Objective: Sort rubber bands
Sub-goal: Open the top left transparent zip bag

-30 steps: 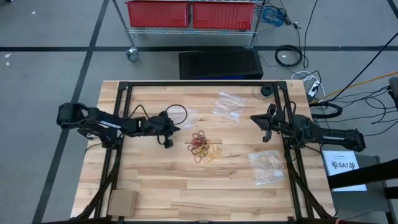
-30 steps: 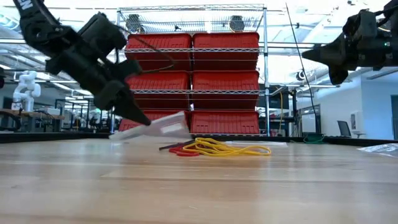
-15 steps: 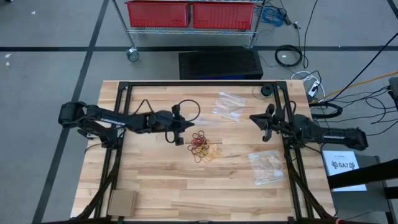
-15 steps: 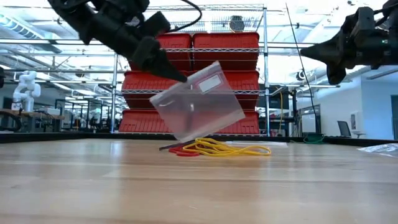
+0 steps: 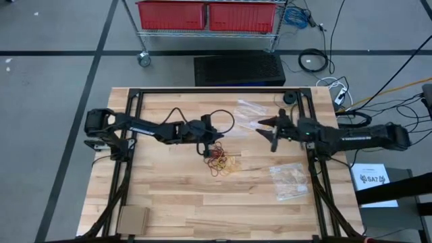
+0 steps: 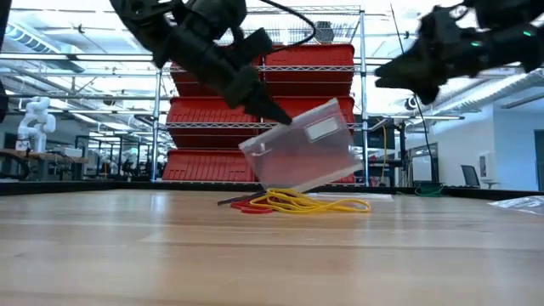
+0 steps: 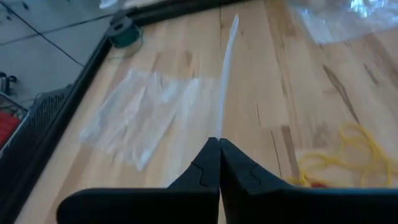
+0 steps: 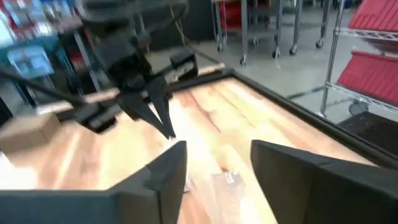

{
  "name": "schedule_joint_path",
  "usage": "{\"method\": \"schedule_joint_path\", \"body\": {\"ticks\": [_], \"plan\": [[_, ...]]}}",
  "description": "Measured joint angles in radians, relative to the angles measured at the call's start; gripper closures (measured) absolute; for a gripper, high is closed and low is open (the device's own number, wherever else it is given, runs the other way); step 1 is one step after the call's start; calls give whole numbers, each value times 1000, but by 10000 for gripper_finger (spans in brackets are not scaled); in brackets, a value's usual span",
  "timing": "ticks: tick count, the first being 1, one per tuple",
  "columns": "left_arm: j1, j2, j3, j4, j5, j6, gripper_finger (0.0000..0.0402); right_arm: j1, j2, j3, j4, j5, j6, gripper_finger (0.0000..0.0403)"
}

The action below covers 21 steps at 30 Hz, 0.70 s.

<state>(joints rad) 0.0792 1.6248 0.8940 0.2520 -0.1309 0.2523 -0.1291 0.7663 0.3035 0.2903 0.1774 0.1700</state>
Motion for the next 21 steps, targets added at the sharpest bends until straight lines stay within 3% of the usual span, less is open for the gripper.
{"method": "schedule_joint_path", "body": {"ticks": [3,10,15,21], "plan": [[0,2,26,4,0,21,401,0,144,101,-56,-2,-55,215],[0,3,58,2,-1,43,401,0,378,306,-135,-116,-138,233],[0,3,58,-4,-23,43,401,0,438,387,-213,-130,-153,263],[0,3,58,-34,-37,43,401,0,415,459,-317,-132,-109,277]]}}
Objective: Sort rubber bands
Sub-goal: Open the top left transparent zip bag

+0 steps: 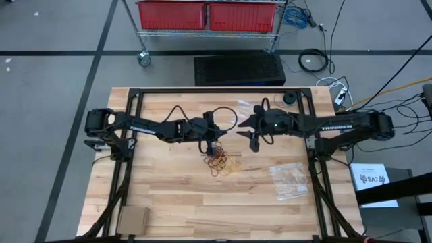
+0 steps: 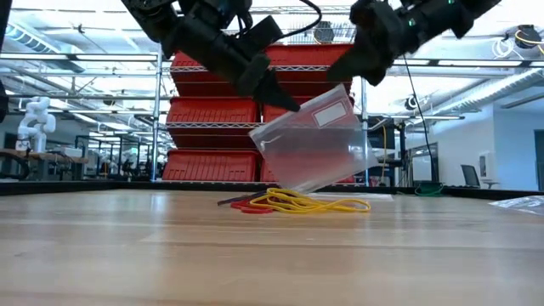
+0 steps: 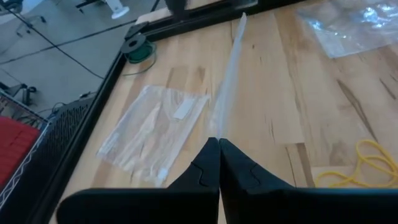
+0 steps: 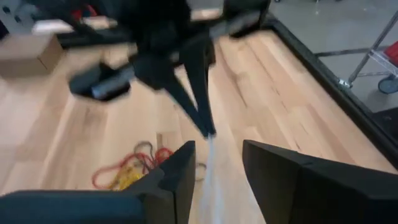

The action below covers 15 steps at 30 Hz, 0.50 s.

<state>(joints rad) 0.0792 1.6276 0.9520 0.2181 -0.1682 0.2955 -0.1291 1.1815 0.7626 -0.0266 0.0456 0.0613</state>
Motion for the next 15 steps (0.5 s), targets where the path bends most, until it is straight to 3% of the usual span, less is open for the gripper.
{"method": "schedule_joint_path", "body": {"ticks": [10,15], "plan": [[0,0,0,7,-18,-1,402,8,91,104,-190,-25,5,225],[0,0,0,7,-20,-1,402,14,168,143,-200,-1,0,228]]}}
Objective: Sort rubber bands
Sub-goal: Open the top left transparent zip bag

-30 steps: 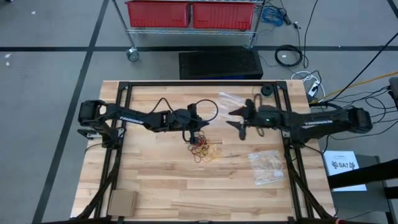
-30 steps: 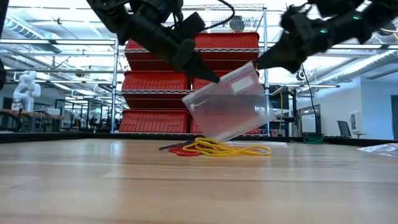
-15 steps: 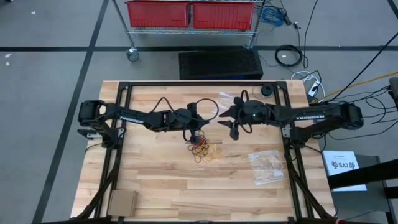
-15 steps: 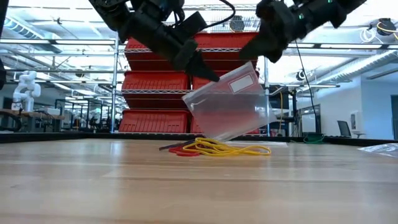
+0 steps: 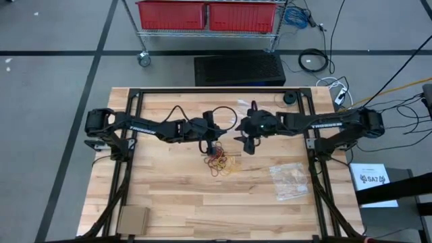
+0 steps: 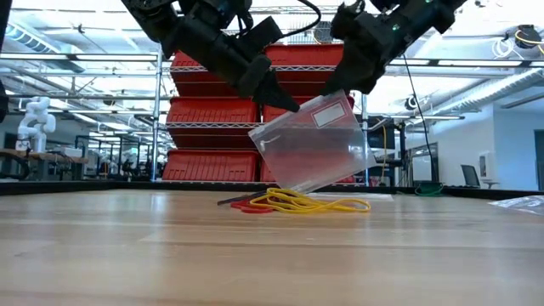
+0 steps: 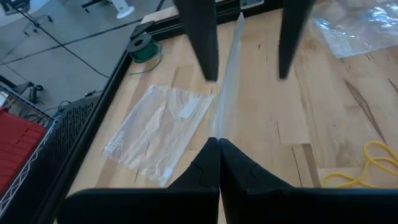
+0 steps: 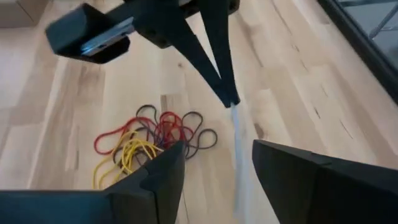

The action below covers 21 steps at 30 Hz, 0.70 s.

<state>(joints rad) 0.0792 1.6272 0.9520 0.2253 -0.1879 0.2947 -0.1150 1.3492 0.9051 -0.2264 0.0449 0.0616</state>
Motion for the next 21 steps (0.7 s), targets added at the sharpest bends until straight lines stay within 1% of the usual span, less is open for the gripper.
{"method": "schedule_joint_path", "body": {"ticks": [2,4,9,10,16,21], "plan": [[0,0,0,-1,0,0,402,-1,22,17,-1,35,-1,246],[0,0,0,-1,0,0,402,-4,40,26,-1,58,-18,273],[0,0,0,-1,0,0,402,-15,60,27,-18,63,-33,379],[0,0,0,0,0,0,402,-16,63,27,-24,63,-34,390],[0,-12,-1,-1,-7,0,397,-16,55,27,-29,64,-24,401],[0,-87,-1,-4,-47,25,365,-16,19,27,-25,70,-22,402]]}}
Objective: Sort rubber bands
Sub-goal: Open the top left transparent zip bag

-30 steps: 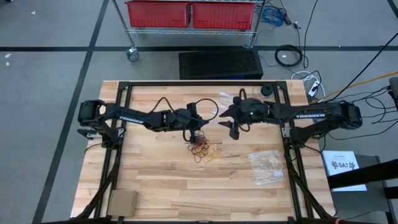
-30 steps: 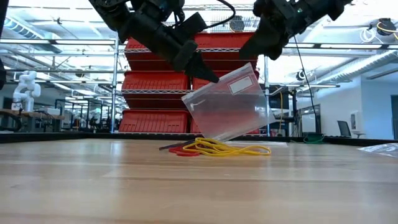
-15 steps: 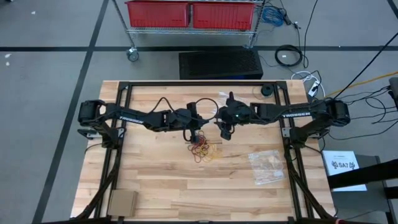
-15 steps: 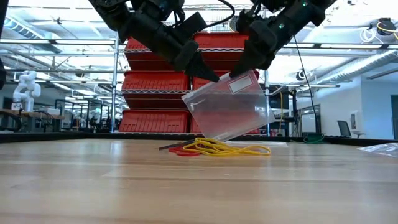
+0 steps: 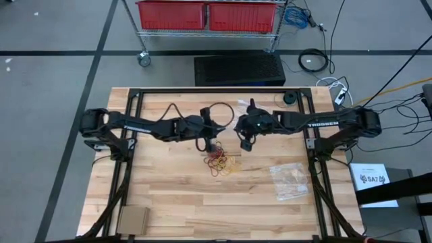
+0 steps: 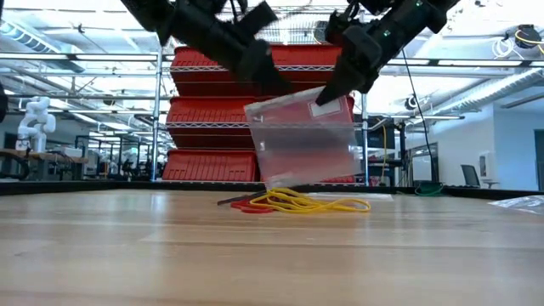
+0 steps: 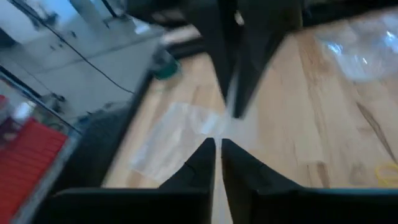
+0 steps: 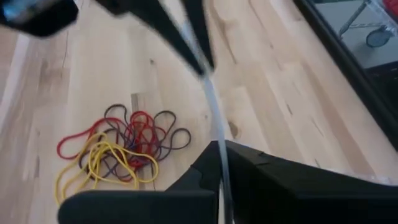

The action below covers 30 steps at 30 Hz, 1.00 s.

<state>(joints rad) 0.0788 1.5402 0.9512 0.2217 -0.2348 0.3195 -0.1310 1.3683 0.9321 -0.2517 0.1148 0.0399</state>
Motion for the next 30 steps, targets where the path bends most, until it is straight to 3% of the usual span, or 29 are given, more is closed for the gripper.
{"method": "schedule_joint_path", "body": {"ticks": [11,14,22,26,30], "plan": [[24,-248,-15,-129,-5,23,300,9,-99,0,-3,25,-2,403],[50,-305,-59,-138,60,-23,295,20,-126,0,-2,25,-12,403],[103,-406,-261,130,304,-105,294,40,-188,0,-1,47,-21,403],[106,-417,-351,306,342,-125,294,42,-207,0,4,70,-23,403],[105,-392,-387,348,326,-138,294,42,-212,0,39,67,-23,403]]}}
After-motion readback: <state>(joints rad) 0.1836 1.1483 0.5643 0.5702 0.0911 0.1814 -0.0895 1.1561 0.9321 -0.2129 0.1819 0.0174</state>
